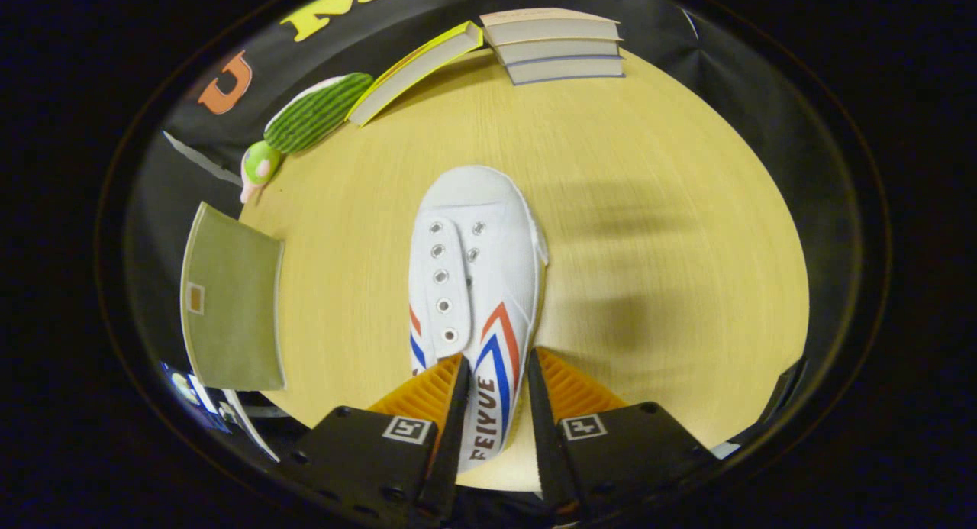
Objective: Open the storage box then place both shoes into the box .Put the left shoe in first, then the right shoe, with the right side of both shoes facing outward in a uniform manner.
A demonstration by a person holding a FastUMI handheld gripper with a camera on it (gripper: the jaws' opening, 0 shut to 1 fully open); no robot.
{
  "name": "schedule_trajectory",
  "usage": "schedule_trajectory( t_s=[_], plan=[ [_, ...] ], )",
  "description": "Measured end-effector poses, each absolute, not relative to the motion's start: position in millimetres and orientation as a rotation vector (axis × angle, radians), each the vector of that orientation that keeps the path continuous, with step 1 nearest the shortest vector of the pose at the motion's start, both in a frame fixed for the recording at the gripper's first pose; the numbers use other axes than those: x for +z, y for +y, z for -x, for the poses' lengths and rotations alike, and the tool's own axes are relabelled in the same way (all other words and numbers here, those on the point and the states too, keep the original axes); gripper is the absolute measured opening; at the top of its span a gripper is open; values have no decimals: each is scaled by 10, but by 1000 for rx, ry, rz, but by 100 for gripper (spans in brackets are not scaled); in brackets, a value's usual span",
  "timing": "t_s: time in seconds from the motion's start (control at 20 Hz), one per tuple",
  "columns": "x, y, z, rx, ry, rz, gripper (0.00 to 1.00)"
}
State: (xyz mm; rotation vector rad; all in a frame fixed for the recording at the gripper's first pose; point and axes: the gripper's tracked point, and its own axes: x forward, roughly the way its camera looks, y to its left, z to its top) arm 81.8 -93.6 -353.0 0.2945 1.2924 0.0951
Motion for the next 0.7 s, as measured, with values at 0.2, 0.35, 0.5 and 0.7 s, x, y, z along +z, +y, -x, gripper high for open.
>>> schedule_trajectory(
  t_s=[0.2,0.35,0.5,0.7],
  plan=[
    [-3521,-968,-823,67,1273,-366,28],
    [-3501,-956,-808,52,1267,-427,11],
    [-3409,-866,-800,59,1262,-528,9],
    [-3100,-696,-796,58,1224,-572,8]
  ],
)
